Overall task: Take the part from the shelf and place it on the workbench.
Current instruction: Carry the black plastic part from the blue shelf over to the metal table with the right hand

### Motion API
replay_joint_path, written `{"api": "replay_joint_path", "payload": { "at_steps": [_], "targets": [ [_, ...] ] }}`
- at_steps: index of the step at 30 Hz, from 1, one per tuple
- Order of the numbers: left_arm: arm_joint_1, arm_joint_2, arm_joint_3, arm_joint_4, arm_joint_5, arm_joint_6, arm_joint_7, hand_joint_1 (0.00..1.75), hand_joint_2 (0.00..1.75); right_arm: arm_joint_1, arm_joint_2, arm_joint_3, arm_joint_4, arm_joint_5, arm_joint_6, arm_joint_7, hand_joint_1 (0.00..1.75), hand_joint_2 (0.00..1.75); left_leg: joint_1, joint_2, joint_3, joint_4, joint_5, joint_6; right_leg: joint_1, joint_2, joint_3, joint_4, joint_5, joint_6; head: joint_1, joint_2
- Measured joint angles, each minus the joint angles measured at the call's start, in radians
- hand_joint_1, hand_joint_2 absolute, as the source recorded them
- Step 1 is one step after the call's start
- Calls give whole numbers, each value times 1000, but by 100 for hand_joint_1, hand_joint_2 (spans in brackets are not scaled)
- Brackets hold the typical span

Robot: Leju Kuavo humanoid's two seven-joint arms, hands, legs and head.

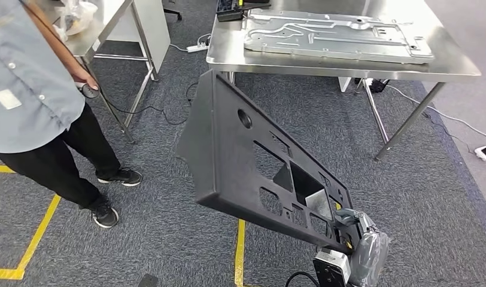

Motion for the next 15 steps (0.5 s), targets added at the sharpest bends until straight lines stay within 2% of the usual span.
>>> {"api": "replay_joint_path", "payload": {
  "at_steps": [1, 2, 4, 6, 7, 8, 10, 11, 12, 13, 15],
  "targets": [
    [-1, 0, 0, 0, 0, 0, -1, 0, 175, -1, 0, 0, 0, 1, 0, 0, 175, 175, -2, 4, 2, 2, -4, -6, 3, -8, 24, -47, 14, -5, 0, 0],
    [-1, -1, 0, 0, 0, -1, -2, 0, 175, -1, 0, 0, 1, 1, 0, 1, 175, 175, -4, 7, 4, 3, -7, -11, 6, -12, 34, -70, 16, -10, 0, 0],
    [-3, -1, 0, 0, -1, -3, -3, 0, 175, -2, -1, 0, 1, 2, 0, 1, 175, 175, -5, 14, 8, 1, -8, -23, 12, -4, 33, -76, 13, -23, 0, 0],
    [-5, -1, 0, 0, -2, -3, -4, 0, 175, -2, -1, 0, 2, 3, 0, 2, 175, 175, -2, 7, 6, 14, -23, -34, 8, 6, 35, -83, 16, -36, -1, 0],
    [-6, -2, 0, 0, -2, -3, -4, 0, 175, -2, -1, 0, 2, 3, 0, 2, 175, 175, -1, -4, -7, 44, -44, -37, 5, 10, 37, -87, 19, -42, -1, 0],
    [-6, -2, 0, 0, -2, -3, -4, 0, 175, -3, -1, 0, 2, 4, 0, 2, 175, 175, 0, -18, -30, 97, -76, -40, 3, 14, 39, -90, 20, -48, -1, 0],
    [-4, -2, 0, 0, -2, -4, -4, 0, 175, -3, -1, 0, 2, 4, 0, 3, 175, 175, 0, -33, -96, 234, -138, -41, 5, 24, 38, -89, 19, -54, -1, 0],
    [-3, -2, 0, 0, -2, -4, -4, 0, 175, -3, -1, 0, 2, 4, 0, 3, 175, 175, 0, -35, -121, 282, -149, -42, 7, 31, 37, -87, 19, -55, -1, 0],
    [-1, -2, 0, 0, -2, -4, -4, 0, 175, -3, -1, 0, 2, 4, 0, 4, 175, 175, 0, -36, -130, 294, -139, -40, 8, 37, 37, -86, 18, -55, -1, 0],
    [-1, -2, 0, 0, -2, -5, -5, 0, 175, -3, -1, 0, 2, 4, 0, 5, 175, 175, 0, -36, -120, 263, -109, -38, 9, 44, 38, -84, 17, -55, -2, 0],
    [-1, -1, 0, 0, -1, -8, -9, 0, 175, -3, -1, 0, 2, 4, 0, 6, 175, 175, -1, -47, -63, 128, -35, -27, 10, 55, 40, -80, 14, -53, -1, 0]
  ]
}}
